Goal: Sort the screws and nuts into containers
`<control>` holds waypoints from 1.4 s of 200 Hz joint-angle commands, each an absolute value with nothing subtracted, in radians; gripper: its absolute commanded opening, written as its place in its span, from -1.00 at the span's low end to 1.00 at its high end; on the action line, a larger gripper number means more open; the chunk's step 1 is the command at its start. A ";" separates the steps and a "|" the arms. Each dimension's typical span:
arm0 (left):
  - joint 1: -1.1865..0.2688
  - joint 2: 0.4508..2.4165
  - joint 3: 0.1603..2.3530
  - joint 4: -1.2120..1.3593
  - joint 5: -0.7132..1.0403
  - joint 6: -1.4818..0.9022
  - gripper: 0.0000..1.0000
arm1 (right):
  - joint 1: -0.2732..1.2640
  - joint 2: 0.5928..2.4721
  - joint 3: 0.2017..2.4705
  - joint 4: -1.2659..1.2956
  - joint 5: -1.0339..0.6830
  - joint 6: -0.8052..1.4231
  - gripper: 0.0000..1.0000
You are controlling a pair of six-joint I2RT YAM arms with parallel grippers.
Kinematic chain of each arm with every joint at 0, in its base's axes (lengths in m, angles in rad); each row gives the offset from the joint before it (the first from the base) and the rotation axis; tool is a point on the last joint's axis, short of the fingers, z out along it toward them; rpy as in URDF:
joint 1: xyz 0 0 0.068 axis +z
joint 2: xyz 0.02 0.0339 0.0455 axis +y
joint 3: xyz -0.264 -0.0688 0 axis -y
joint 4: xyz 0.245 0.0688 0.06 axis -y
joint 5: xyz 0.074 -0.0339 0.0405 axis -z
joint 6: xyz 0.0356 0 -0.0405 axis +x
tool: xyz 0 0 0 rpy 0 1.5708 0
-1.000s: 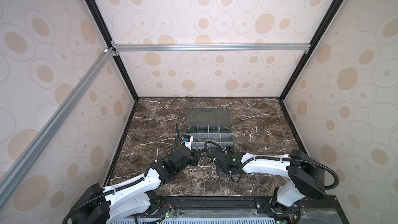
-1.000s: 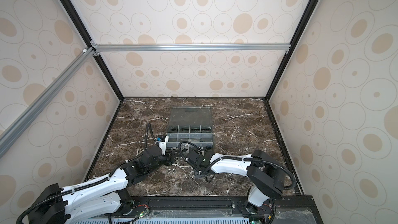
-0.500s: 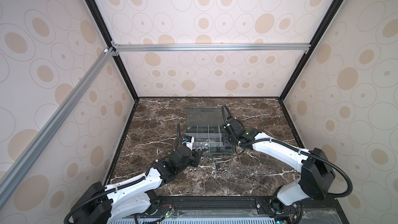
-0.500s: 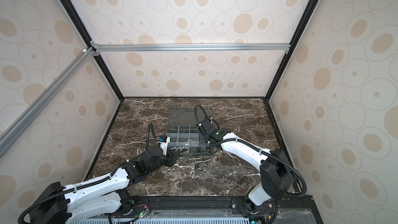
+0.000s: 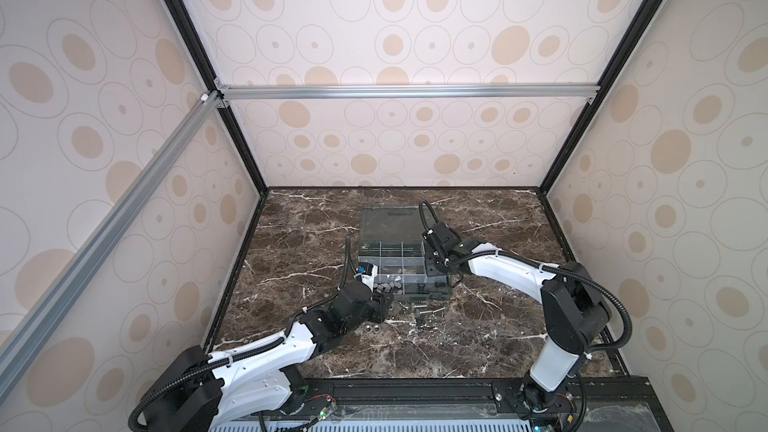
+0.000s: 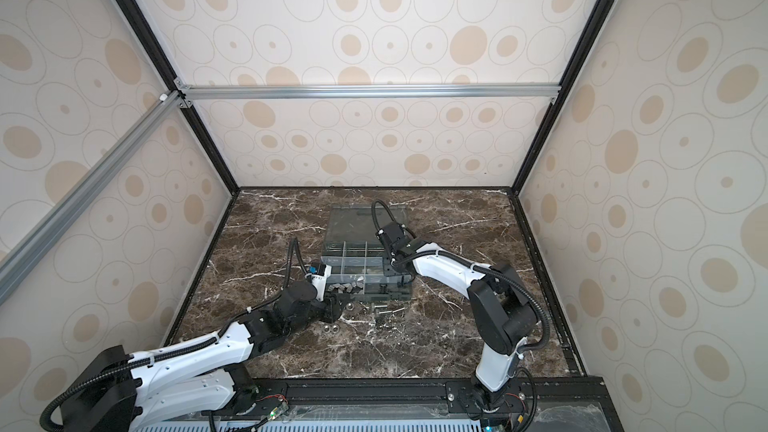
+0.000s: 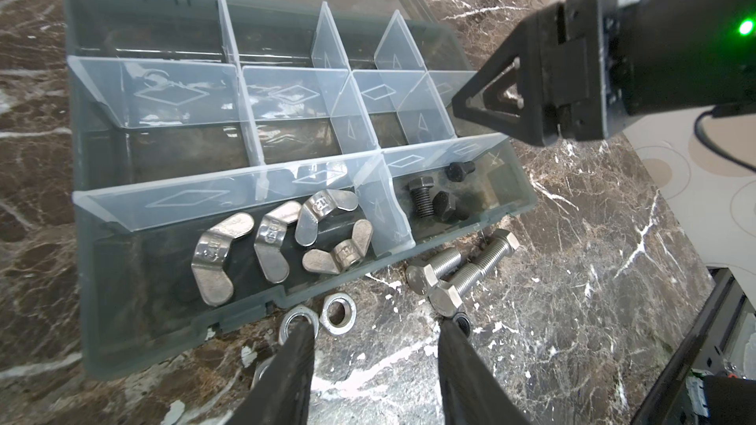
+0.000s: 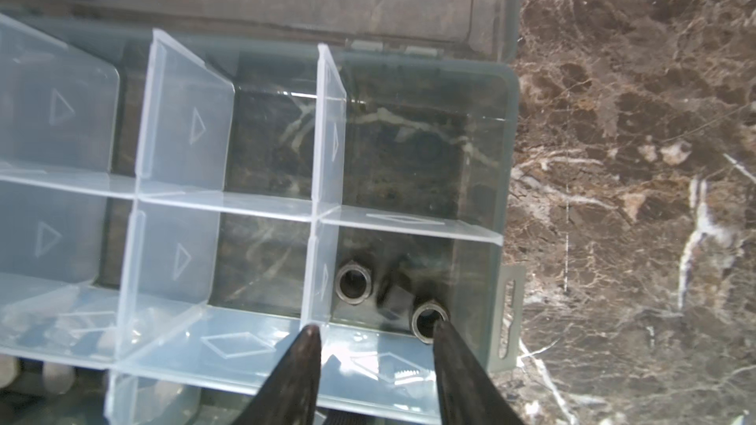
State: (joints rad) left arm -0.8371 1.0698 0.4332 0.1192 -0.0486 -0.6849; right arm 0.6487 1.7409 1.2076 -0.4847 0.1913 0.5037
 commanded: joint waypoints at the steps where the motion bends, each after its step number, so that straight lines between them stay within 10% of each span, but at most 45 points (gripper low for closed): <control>1: -0.829 1.079 0.454 0.139 -0.039 -0.697 -0.02 | 0.645 1.737 1.224 -0.496 0.192 0.504 -0.01; 280: -1.035 1.481 0.720 0.019 0.064 -0.535 -0.02 | 0.637 1.292 0.889 -0.551 0.314 0.636 0.02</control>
State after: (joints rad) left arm -1.0142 1.4475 0.6685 0.0620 0.0467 -0.5690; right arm 0.6449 1.3235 0.9131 -0.5186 0.2779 0.6056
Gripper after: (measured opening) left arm 0.492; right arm 0.510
